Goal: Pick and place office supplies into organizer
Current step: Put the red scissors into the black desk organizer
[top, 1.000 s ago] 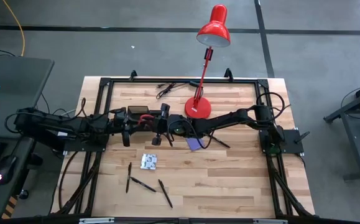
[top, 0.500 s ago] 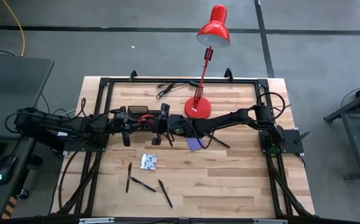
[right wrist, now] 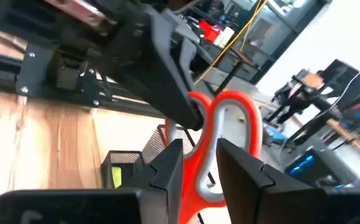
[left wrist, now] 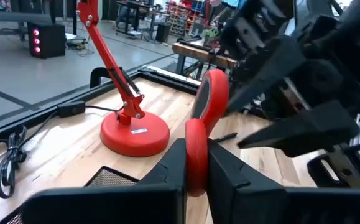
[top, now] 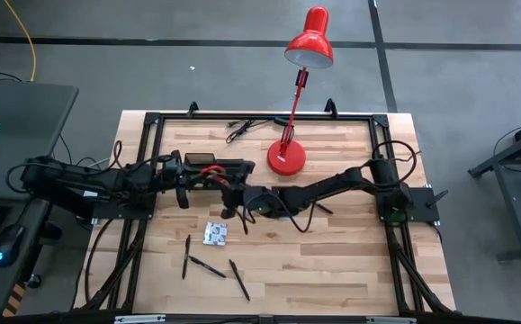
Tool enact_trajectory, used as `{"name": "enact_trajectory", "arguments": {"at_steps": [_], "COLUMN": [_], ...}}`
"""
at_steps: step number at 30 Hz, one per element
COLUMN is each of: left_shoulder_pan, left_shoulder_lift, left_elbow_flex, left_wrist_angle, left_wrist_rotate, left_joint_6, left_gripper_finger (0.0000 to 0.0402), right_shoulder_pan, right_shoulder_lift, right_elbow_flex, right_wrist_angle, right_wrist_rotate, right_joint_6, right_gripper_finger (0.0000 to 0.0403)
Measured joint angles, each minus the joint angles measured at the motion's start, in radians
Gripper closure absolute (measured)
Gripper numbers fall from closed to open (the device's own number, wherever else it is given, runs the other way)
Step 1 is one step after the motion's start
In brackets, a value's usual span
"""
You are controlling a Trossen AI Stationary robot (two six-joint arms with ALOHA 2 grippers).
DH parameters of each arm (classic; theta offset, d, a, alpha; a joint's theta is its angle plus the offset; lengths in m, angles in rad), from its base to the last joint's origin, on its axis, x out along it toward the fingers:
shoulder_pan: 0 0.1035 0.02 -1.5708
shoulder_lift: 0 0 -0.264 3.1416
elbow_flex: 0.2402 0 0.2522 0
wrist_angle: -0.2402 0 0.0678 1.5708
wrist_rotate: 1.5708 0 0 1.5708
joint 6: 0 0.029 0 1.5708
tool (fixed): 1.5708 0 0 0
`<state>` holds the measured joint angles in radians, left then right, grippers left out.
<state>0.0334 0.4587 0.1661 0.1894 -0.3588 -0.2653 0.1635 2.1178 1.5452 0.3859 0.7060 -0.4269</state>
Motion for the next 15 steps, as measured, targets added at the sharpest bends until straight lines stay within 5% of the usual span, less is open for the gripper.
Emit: {"name": "enact_trajectory", "arguments": {"at_steps": [10, 15], "left_shoulder_pan": [0.000, -0.001], "left_shoulder_lift": [-0.027, -0.052], "left_elbow_flex": [0.000, 0.000], "left_wrist_angle": [0.038, 0.040], "left_wrist_rotate": [-0.001, -0.032], "left_joint_6": [0.022, 0.061], "left_gripper_finger": [0.0361, 0.0379], "right_shoulder_pan": [0.078, 0.129], "right_shoulder_lift": [-0.006, -0.006], "right_elbow_flex": [0.000, 0.000], "right_wrist_angle": [-0.157, -0.323], "right_wrist_rotate": [0.313, 0.338], "right_joint_6": [0.026, 0.176], "right_gripper_finger": [0.0313, 0.0311]}}
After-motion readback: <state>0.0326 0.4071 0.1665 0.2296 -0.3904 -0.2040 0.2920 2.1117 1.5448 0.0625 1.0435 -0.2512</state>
